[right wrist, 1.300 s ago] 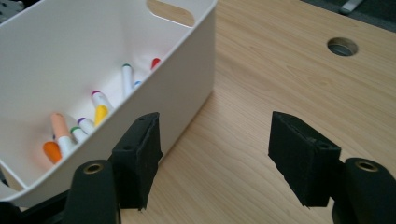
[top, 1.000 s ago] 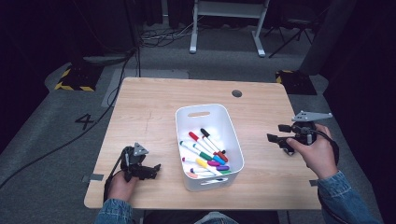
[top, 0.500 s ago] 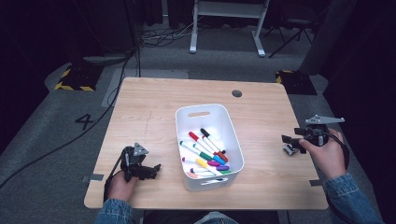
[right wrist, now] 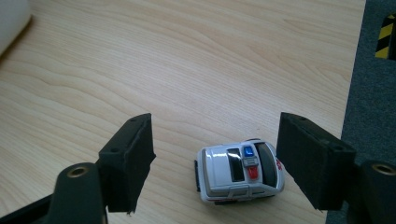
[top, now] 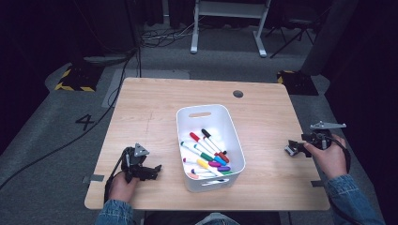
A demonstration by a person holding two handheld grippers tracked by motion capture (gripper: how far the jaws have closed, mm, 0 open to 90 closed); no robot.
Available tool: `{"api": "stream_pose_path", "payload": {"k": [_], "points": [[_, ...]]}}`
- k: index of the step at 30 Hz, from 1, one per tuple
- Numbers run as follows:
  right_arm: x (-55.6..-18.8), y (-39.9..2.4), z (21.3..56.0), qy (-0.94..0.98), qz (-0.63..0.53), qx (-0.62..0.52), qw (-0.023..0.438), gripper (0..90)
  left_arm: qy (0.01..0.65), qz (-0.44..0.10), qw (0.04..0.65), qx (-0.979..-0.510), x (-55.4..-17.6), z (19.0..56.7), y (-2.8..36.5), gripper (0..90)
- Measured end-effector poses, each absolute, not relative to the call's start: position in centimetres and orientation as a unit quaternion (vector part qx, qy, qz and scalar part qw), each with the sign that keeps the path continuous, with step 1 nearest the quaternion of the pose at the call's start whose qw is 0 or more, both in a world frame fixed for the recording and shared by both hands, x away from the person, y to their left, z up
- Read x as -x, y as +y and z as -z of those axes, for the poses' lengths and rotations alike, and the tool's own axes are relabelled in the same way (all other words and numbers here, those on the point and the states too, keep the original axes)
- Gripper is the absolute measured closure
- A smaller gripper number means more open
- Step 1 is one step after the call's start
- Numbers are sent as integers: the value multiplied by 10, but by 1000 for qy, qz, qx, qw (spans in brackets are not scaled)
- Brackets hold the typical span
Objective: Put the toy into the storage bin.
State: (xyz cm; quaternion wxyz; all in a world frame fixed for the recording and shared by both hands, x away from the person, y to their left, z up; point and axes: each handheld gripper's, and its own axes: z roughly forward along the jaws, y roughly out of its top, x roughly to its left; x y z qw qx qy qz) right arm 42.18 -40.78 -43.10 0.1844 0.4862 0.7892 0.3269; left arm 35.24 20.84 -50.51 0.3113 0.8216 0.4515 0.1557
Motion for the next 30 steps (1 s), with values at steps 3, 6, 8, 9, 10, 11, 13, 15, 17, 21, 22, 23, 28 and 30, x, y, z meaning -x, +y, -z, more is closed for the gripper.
{"api": "stream_pose_path", "payload": {"k": [3, 6, 8, 9, 10, 11, 13, 15, 17, 21, 22, 23, 28, 30], "points": [[-424, -411, 439, 790, -321, -488, 189, 278, 451, -155, 312, -822, -352, 505, 208, 0], [-427, -415, 445, 791, -314, -490, 187, 275, 452, -155, 311, -822, -352, 505, 208, 0], [-429, -416, 449, 793, -311, -491, 184, 274, 452, -155, 311, -821, -352, 505, 208, 0], [-429, -416, 451, 793, -310, -492, 181, 272, 451, -154, 311, -822, -352, 505, 208, 0], [-430, -416, 453, 795, -307, -491, 180, 268, 451, -154, 312, -822, -353, 505, 208, 0], [-431, -416, 455, 796, -307, -490, 180, 265, 452, -156, 311, -821, -352, 505, 208, 0], [-432, -416, 460, 798, -303, -490, 177, 260, 452, -155, 311, -821, -352, 505, 208, 0], [-432, -416, 464, 796, -300, -494, 178, 250, 452, -156, 311, -821, -352, 505, 208, 0], [-433, -416, 468, 797, -297, -495, 177, 246, 452, -155, 311, -822, -352, 505, 208, 0], [-435, -416, 475, 799, -287, -499, 176, 226, 451, -156, 311, -822, -352, 505, 208, 0], [-436, -416, 477, 796, -287, -503, 175, 221, 452, -156, 311, -821, -352, 505, 208, 0], [-436, -417, 478, 800, -282, -501, 174, 221, 452, -155, 311, -822, -352, 505, 208, 0], [-437, -417, 487, 803, -277, -501, 167, 214, 452, -155, 312, -822, -352, 505, 208, 0], [-437, -417, 489, 801, -279, -501, 173, 208, 452, -155, 311, -821, -352, 505, 208, 0]]}}
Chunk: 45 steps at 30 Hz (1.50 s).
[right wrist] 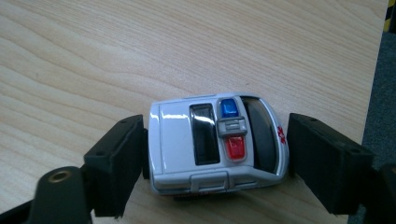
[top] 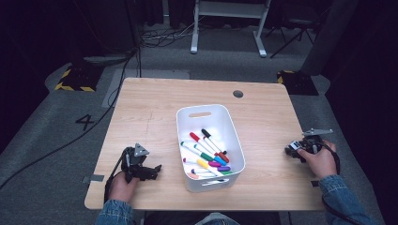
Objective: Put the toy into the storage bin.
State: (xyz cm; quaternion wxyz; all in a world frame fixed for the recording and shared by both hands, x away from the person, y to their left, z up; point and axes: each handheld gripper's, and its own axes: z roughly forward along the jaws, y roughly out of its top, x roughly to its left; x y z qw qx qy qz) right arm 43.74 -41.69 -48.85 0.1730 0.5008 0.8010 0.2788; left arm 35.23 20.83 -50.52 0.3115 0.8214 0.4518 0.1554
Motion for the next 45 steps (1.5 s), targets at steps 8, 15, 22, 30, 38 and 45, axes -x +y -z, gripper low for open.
{"api": "stream_pose_path", "payload": {"k": [8, 15, 22, 30, 38, 45], "points": [[-435, -414, 488, 797, -281, -504, 178, 244, 451, -156, 311, -822, -352, 505, 208, 0], [-434, -412, 483, 801, -279, -501, 173, 245, 451, -156, 311, -822, -352, 505, 208, 0], [-431, -408, 477, 801, -286, -498, 169, 249, 451, -156, 311, -822, -352, 505, 208, 0], [-427, -400, 475, 802, -299, -488, 171, 252, 451, -155, 312, -822, -352, 505, 208, 0], [-423, -389, 463, 805, -322, -467, 173, 255, 451, -154, 312, -822, -352, 505, 208, 0], [-418, -372, 444, 807, -342, -449, 175, 255, 451, -156, 311, -822, -352, 505, 208, 0]]}}
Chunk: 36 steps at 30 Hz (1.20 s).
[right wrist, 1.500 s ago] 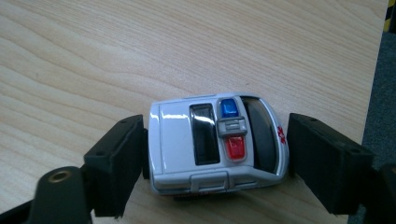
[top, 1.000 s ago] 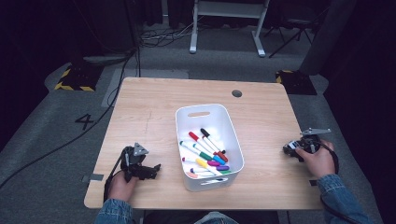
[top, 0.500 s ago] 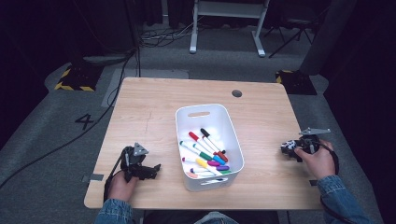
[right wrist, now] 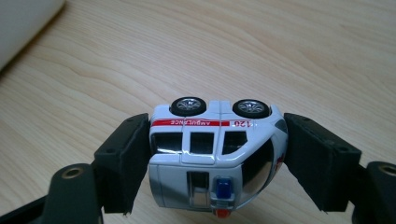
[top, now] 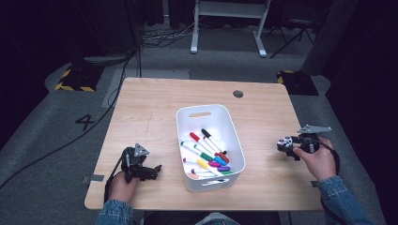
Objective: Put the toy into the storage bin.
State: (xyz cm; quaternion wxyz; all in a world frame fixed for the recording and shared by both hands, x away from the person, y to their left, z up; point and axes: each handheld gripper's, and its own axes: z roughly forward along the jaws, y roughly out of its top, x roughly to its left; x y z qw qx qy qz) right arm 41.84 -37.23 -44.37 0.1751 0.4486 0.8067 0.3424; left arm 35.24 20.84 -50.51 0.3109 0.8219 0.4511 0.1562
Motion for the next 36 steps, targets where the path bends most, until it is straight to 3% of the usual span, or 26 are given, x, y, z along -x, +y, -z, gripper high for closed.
{"api": "stream_pose_path", "payload": {"k": [17, 36], "points": [[-406, -337, 389, 815, -385, -389, 191, 256, 451, -154, 312, -822, -352, 505, 208, 0], [-390, -301, 349, 816, -426, -356, 162, 255, 451, -155, 312, -822, -352, 505, 208, 0]]}}
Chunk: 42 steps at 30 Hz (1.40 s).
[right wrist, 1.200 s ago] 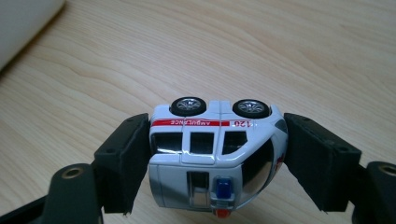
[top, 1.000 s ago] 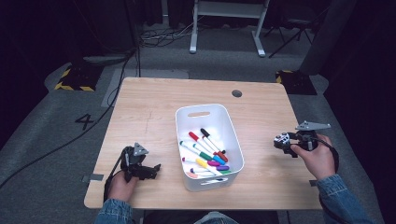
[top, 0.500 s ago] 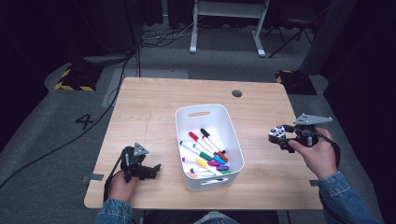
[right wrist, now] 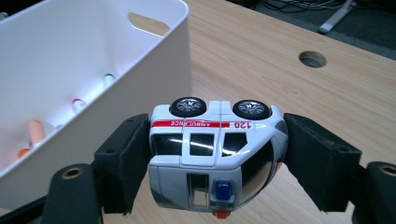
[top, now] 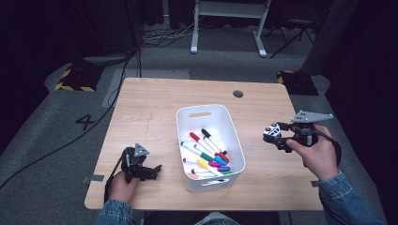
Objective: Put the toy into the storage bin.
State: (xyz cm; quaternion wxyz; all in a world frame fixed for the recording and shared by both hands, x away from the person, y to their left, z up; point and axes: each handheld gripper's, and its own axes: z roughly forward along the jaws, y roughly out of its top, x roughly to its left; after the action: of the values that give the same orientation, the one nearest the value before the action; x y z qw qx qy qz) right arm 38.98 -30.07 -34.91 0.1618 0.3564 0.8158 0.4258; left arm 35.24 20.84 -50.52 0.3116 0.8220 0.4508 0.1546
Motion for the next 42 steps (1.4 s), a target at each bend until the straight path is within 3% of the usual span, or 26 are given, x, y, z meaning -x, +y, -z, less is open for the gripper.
{"api": "stream_pose_path", "payload": {"k": [42], "points": [[-355, -210, 332, 850, -463, -240, 69, 254, 451, -154, 312, -822, -352, 505, 208, 0]]}}
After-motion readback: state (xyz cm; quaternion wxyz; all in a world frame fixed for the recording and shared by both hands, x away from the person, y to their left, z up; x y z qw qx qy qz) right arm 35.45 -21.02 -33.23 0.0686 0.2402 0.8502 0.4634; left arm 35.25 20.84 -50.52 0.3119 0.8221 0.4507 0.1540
